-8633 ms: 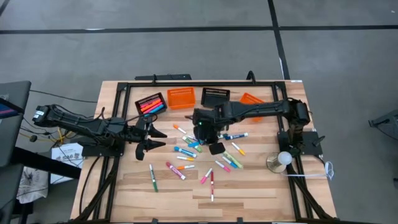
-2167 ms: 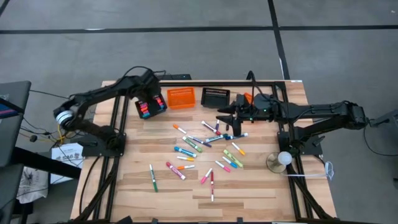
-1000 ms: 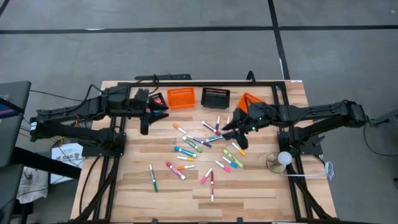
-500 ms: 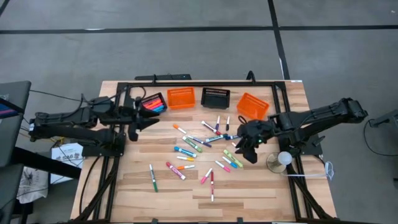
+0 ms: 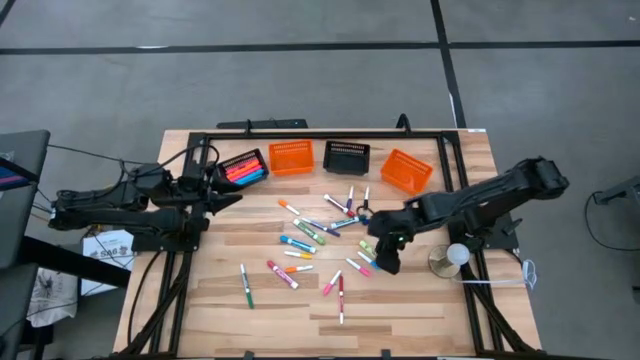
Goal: Pick & Place Markers
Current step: Put the light green highlighter pen into the left black bin
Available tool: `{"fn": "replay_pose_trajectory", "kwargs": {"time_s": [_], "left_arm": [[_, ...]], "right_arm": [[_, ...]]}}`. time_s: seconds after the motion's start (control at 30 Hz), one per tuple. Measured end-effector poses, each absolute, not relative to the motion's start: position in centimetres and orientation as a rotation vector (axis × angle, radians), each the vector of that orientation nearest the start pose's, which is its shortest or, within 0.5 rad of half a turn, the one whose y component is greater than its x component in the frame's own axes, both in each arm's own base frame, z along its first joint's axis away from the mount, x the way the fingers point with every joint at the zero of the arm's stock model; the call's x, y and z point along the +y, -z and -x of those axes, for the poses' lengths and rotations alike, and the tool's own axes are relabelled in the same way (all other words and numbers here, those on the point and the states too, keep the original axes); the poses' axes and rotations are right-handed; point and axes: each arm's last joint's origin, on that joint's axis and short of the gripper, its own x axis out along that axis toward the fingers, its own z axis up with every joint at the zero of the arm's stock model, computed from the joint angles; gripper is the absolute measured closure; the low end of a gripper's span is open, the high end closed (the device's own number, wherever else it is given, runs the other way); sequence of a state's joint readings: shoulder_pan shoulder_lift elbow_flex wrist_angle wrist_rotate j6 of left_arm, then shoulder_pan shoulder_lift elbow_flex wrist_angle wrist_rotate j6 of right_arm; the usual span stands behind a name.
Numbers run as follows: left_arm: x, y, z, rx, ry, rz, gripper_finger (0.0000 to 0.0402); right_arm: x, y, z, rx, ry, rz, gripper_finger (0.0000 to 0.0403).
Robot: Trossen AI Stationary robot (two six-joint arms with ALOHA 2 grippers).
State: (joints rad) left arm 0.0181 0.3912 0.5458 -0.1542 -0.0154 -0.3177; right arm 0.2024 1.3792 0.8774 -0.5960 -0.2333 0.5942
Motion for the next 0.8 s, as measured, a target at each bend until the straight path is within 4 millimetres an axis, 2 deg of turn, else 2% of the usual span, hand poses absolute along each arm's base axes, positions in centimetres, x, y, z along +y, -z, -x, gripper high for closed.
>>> {"fn": "replay_pose_trajectory", "kwargs": {"time_s": [0.23,0.4,0.8], "left_arm": [[0.2,-29.8,-10.5,0.001,-0.034,0.325,0.0257],[0.2,-29.9,-10.5,-0.001,-0.034,0.322,0.0257],[0.2,-29.8,-10.6,0.003,-0.035,0.319,0.0257]], "right_arm": [[5.4,-18.6,-26.5,1.383,0.033,-0.515,0.0232],[5.2,-17.6,-27.8,1.410,0.051,-0.515,0.0233],[4.9,-14.3,-28.9,1.512,0.132,-0.495,0.0224]]}}
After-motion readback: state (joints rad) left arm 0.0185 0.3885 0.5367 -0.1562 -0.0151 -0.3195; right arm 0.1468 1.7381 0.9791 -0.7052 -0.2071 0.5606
